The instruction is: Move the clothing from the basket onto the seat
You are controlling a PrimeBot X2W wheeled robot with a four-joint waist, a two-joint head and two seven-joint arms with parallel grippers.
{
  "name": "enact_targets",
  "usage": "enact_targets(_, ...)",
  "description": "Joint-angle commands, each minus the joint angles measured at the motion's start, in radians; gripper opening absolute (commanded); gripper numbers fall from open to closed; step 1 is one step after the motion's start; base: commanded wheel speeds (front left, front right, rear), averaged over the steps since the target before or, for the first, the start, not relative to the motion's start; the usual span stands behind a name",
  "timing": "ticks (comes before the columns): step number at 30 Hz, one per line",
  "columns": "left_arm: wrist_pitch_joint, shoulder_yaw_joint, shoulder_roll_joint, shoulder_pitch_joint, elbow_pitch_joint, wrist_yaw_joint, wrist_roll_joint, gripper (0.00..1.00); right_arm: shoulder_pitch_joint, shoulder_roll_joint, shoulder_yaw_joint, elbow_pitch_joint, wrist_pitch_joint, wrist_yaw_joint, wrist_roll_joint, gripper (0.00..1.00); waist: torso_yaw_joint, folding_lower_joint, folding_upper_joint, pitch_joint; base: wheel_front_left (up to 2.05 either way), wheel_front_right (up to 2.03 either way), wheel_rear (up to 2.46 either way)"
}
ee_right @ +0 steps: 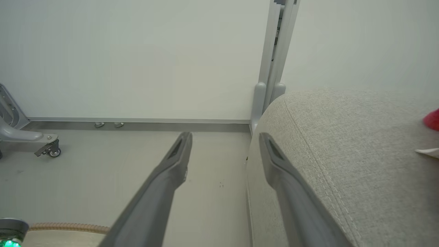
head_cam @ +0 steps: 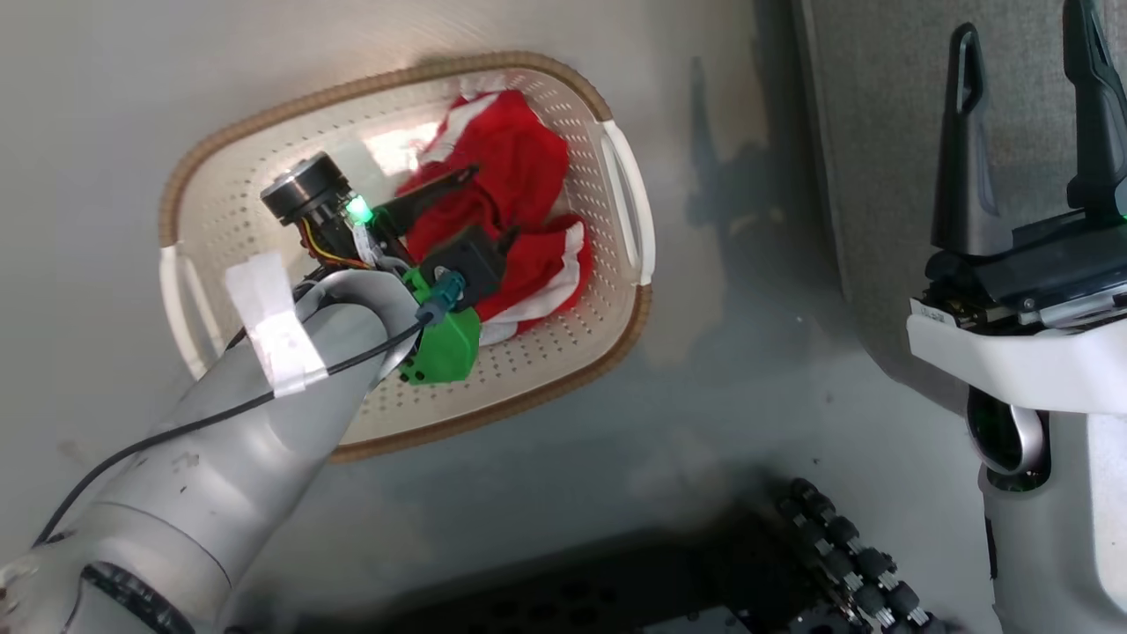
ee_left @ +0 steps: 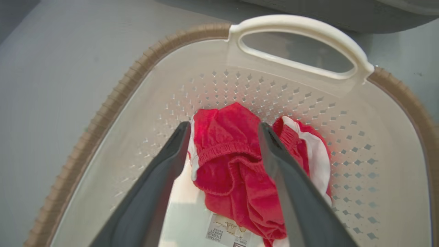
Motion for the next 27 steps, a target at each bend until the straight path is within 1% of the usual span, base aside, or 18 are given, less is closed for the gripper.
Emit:
enact_targets(1,0.000,-0.041,0.012,-0.033,0.020,-0.002,-0.025,1.00,-0.015,0.004,0.007,-0.011,-0.001,-0.001,0.003,1.00,-0.066,-0.0003,0.0115,0.075,0.00,0.00,0.00)
enact_targets(4,0.000,-0.127,0.005,-0.067,0.064,-0.001,-0.080,1.00,-0.014,0.006,0.020,-0.026,-0.001,-0.001,0.004,1.00,-0.075,-0.0003,0.0115,0.088,0.00,0.00,0.00)
enact_targets(6,0.000,-0.173,-0.001,-0.089,0.088,-0.001,-0.117,1.00,-0.017,0.007,0.015,-0.042,-0.001,-0.001,0.025,1.00,-0.077,-0.0003,0.0115,0.099,0.00,0.00,0.00)
enact_targets(9,0.006,-0.222,-0.008,-0.118,0.128,-0.001,-0.157,1.00,-0.022,0.007,0.021,-0.055,-0.001,-0.001,0.036,1.00,-0.082,-0.0003,0.0115,0.117,0.00,0.00,0.00)
enact_targets(12,0.016,-0.251,-0.021,-0.145,0.164,-0.001,-0.163,1.00,-0.026,0.007,0.024,-0.059,-0.001,-0.001,0.045,1.00,-0.087,-0.0003,0.0115,0.132,0.00,0.00,0.00)
enact_targets(14,0.027,-0.260,-0.028,-0.166,0.191,-0.001,-0.133,1.00,-0.029,0.007,0.025,-0.059,-0.001,-0.001,0.045,1.00,-0.089,-0.0003,0.0115,0.139,0.00,0.00,0.00)
enact_targets(18,0.061,-0.266,-0.046,-0.175,0.243,-0.001,-0.113,1.00,-0.026,0.007,0.029,-0.062,-0.001,-0.001,0.043,1.00,-0.092,-0.0003,0.0115,0.148,0.00,0.00,0.00)
enact_targets(21,0.090,-0.267,-0.058,-0.154,0.270,-0.001,-0.080,1.00,-0.025,0.007,0.034,-0.063,-0.001,-0.001,0.047,1.00,-0.098,-0.0003,0.0115,0.151,0.00,0.00,0.00)
enact_targets(25,0.137,-0.267,-0.049,-0.143,0.303,-0.001,-0.041,1.00,-0.029,0.007,0.042,-0.065,-0.001,-0.001,0.047,1.00,-0.106,-0.0003,0.0115,0.156,0.00,0.00,0.00)
enact_targets(26,0.147,-0.267,-0.043,-0.151,0.318,-0.001,-0.015,1.00,-0.033,0.007,0.043,-0.069,-0.001,-0.001,0.056,1.00,-0.110,-0.0003,0.0115,0.160,0.00,0.00,0.00)
enact_targets(27,0.145,-0.267,-0.038,-0.161,0.325,-0.001,-0.009,1.00,-0.033,0.007,0.042,-0.071,-0.001,-0.001,0.059,1.00,-0.111,-0.0003,0.0115,0.162,0.00,0.00,0.00)
